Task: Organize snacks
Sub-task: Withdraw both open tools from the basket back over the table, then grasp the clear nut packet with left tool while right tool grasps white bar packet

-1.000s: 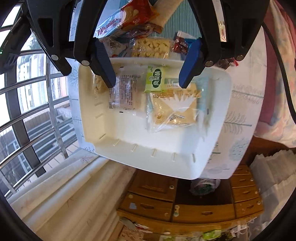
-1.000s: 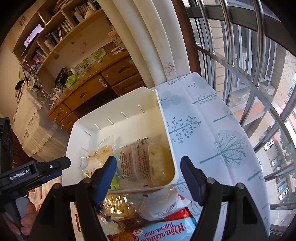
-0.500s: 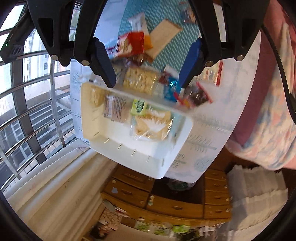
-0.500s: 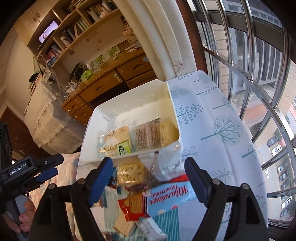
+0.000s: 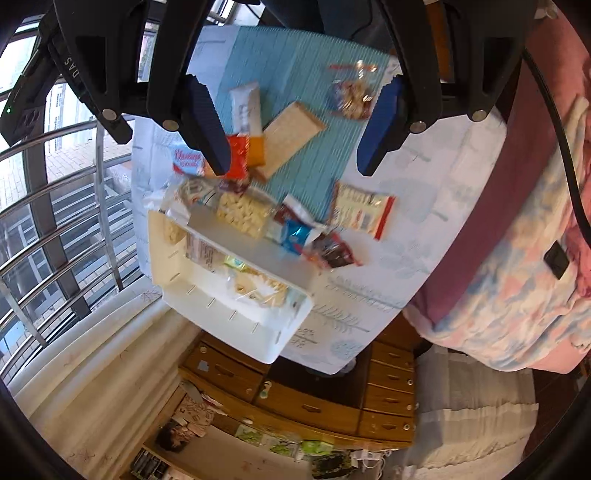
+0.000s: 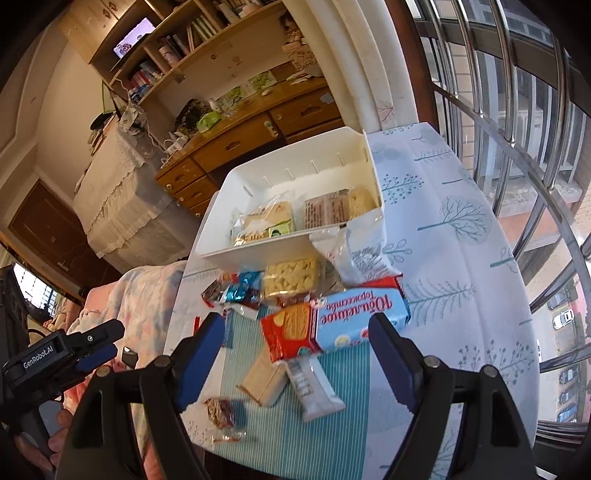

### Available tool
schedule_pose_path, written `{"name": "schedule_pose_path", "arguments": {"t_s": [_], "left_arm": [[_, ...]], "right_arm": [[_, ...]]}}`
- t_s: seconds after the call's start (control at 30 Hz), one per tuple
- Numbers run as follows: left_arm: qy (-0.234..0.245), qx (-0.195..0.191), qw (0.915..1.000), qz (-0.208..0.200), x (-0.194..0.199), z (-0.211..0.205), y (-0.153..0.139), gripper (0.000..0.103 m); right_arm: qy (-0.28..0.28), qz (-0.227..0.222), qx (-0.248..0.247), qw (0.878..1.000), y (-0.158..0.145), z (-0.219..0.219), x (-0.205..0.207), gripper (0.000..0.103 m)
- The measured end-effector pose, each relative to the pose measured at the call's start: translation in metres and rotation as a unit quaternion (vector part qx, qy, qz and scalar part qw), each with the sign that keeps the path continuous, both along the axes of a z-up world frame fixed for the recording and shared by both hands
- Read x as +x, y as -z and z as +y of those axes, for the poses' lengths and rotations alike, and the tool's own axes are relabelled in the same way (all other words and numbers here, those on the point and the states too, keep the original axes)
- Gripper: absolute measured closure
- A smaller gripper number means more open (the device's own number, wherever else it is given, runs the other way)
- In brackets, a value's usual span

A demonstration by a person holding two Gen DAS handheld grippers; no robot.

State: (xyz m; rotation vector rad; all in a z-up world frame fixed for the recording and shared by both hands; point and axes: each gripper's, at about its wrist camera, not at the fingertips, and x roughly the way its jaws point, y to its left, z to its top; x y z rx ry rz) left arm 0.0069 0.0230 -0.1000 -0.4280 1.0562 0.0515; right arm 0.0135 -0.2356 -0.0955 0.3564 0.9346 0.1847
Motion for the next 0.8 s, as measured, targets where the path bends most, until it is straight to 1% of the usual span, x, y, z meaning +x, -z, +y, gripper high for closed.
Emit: {"name": "schedule_pose_path", "arguments": {"t_s": [0.17, 0.37, 0.43, 0.57, 0.67, 0.8], "left_arm": [[0.006, 0.017, 0.9997, 0.019, -0.026, 0.003, 0.006, 0.033], [0.005, 0.023, 0.9981, 0.056, -0.038, 0.005, 0.022, 0.029], [0.007, 0.028, 0.9961, 0.083, -0.037, 0.004, 0.032, 0.028], [0.017, 0.035, 0.9924, 0.117, -0.036, -0.001, 0.051, 0.027], [0.027, 0.040, 0.9882, 0.146, -0.031, -0.006, 0.071, 0.025], [0.036, 0.043, 0.9828, 0.176, -0.025, -0.011, 0.101, 0.024]], "right_arm": [[-0.019, -0.006, -0.008, 1.000, 0.006, 0.005, -0.017, 0.022], [-0.040, -0.014, -0.039, 0.998, 0.020, 0.006, -0.034, 0.022], [-0.049, -0.020, -0.056, 0.997, 0.026, 0.008, -0.039, 0.022], [-0.062, -0.032, -0.087, 0.994, 0.037, 0.012, -0.046, 0.022], [-0.076, -0.040, -0.112, 0.990, 0.045, 0.019, -0.050, 0.022], [-0.091, -0.045, -0.124, 0.987, 0.059, 0.026, -0.052, 0.025]]}}
